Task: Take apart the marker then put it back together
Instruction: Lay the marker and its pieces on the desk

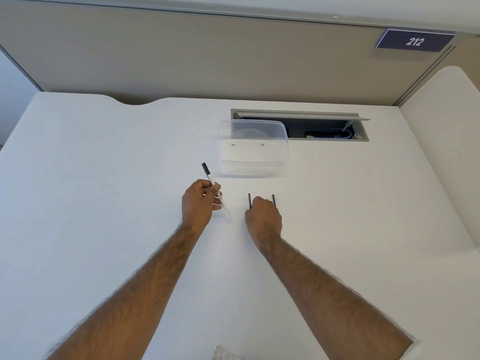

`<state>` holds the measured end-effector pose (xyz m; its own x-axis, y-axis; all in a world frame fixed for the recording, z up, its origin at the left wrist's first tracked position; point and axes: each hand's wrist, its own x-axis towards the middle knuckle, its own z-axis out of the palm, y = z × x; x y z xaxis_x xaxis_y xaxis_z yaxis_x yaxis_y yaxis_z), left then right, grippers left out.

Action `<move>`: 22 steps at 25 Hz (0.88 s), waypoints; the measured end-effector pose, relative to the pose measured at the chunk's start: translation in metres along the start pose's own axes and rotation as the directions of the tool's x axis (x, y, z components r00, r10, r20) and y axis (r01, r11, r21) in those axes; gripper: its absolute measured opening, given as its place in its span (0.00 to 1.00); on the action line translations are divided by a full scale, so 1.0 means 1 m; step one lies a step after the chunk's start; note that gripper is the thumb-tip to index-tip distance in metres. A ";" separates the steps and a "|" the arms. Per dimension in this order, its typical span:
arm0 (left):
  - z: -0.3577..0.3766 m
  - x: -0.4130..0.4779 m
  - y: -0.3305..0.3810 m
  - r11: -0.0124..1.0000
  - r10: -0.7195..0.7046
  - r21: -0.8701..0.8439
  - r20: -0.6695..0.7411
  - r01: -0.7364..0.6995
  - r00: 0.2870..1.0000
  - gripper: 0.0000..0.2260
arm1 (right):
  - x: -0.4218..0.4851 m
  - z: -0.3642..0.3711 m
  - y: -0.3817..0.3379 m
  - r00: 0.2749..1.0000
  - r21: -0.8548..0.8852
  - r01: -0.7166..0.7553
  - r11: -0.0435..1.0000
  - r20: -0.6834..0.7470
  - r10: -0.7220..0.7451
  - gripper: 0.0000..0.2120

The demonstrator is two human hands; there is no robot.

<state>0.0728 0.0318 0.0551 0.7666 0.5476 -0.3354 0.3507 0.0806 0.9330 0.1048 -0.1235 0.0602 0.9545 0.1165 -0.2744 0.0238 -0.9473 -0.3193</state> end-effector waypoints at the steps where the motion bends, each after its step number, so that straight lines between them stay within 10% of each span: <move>1: 0.000 0.000 -0.002 1.000 -0.009 0.010 0.005 0.009 1.000 0.07 | 0.001 0.000 -0.001 1.000 -0.016 -0.001 1.000 0.004 0.001 0.08; 22: -0.001 -0.008 -0.019 0.985 -0.129 0.128 0.110 0.115 0.986 0.07 | -0.016 0.010 -0.027 0.989 0.184 0.110 0.977 0.075 -0.126 0.12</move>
<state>0.0593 0.0264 0.0400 0.7691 0.4379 -0.4655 0.5024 0.0359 0.8639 0.0856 -0.0965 0.0644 0.9188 0.2568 -0.2996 0.0737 -0.8576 -0.5090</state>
